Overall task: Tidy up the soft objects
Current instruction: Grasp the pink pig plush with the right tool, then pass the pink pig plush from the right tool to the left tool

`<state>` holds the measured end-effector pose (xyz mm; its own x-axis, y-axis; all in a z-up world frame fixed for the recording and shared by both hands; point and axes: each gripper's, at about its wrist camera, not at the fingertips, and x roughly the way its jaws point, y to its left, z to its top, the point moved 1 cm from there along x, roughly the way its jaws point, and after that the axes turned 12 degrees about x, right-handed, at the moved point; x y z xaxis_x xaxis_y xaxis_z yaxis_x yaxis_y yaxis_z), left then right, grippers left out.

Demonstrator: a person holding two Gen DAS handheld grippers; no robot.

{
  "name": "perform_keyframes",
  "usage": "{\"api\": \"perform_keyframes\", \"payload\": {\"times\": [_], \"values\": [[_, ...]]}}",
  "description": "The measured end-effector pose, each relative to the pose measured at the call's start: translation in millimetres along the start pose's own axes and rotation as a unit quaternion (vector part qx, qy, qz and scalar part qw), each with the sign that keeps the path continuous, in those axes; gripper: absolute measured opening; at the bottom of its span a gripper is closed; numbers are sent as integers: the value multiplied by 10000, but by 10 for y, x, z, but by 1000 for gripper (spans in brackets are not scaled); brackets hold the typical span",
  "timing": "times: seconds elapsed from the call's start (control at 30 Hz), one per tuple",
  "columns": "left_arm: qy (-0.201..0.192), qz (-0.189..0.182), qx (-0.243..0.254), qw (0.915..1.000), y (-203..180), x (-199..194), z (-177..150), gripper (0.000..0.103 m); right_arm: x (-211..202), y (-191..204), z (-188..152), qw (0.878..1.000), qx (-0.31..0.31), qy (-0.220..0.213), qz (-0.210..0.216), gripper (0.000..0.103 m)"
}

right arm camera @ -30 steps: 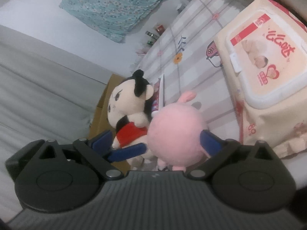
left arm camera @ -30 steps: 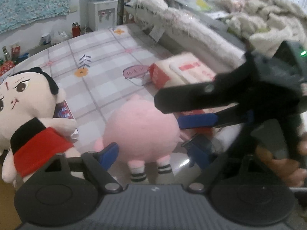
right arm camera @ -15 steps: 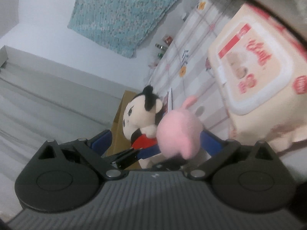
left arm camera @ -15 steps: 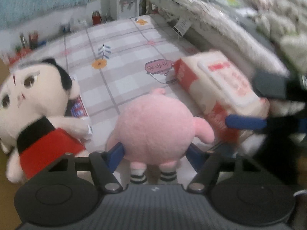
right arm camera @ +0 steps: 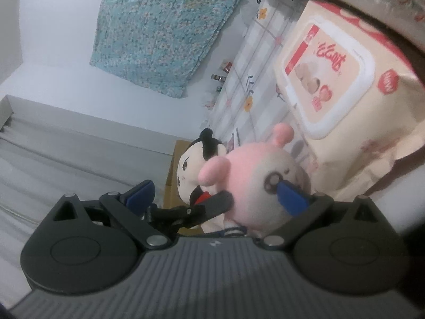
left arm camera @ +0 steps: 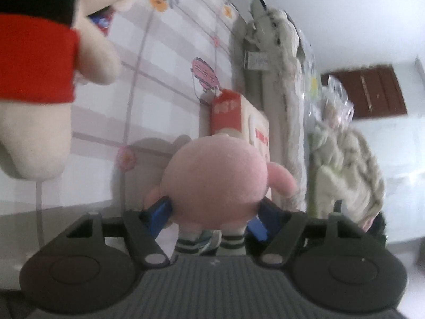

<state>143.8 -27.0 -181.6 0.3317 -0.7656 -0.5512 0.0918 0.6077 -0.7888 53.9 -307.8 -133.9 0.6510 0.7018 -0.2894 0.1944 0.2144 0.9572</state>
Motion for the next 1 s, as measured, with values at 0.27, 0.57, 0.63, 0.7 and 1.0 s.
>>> {"api": "perform_keyframes", "payload": {"times": [0.27, 0.57, 0.63, 0.7, 1.0], "values": [[-47, 220, 150, 9996, 39, -118, 12, 92, 268, 129, -40, 9999, -103, 100, 27, 102], [183, -417, 620, 9970, -145, 36, -6, 91, 349, 210, -73, 9988, 40, 387, 290, 102], [236, -386, 685, 9966, -148, 48, -19, 91, 364, 224, -71, 9986, 72, 424, 309, 102], [220, -292, 752, 9965, -131, 9, -31, 92, 357, 190, -38, 9981, 126, 494, 354, 102], [-211, 831, 2167, 9725, -545, -478, -53, 92, 520, 293, -23, 9987, -84, 460, 222, 102]]}}
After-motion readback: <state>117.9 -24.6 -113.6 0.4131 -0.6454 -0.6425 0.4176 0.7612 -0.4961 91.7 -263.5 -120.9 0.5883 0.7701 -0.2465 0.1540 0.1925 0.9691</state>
